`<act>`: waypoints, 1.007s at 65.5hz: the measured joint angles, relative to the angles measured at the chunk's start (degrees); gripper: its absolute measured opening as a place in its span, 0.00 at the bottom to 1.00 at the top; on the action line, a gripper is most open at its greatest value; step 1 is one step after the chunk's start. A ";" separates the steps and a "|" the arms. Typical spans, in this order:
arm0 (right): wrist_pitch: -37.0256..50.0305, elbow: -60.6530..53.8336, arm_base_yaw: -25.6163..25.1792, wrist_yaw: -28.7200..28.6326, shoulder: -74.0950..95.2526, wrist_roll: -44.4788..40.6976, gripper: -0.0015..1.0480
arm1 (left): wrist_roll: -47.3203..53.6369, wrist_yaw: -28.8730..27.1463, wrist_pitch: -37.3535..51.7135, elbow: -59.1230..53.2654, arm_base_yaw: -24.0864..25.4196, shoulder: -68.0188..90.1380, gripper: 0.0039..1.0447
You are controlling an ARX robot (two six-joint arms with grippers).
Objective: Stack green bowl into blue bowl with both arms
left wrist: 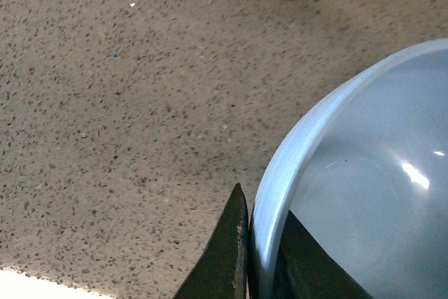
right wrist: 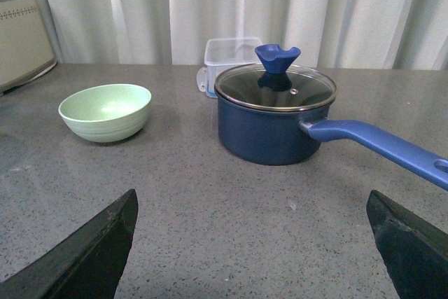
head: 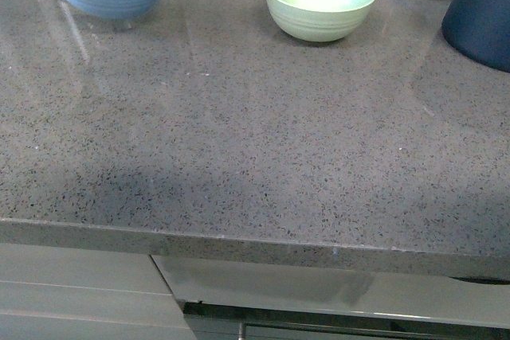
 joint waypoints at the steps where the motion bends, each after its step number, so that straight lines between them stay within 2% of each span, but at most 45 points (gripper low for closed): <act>1: 0.00 0.00 0.00 0.00 0.00 0.00 0.90 | 0.00 0.02 -0.09 0.24 -0.11 0.04 0.04; 32: 0.00 0.00 0.00 0.00 0.00 0.00 0.90 | -3.02 0.68 -2.49 6.73 -6.29 3.43 0.04; 66: 0.00 0.00 0.00 0.00 0.00 -0.02 0.90 | -4.92 0.85 -3.91 9.97 -9.84 7.06 0.04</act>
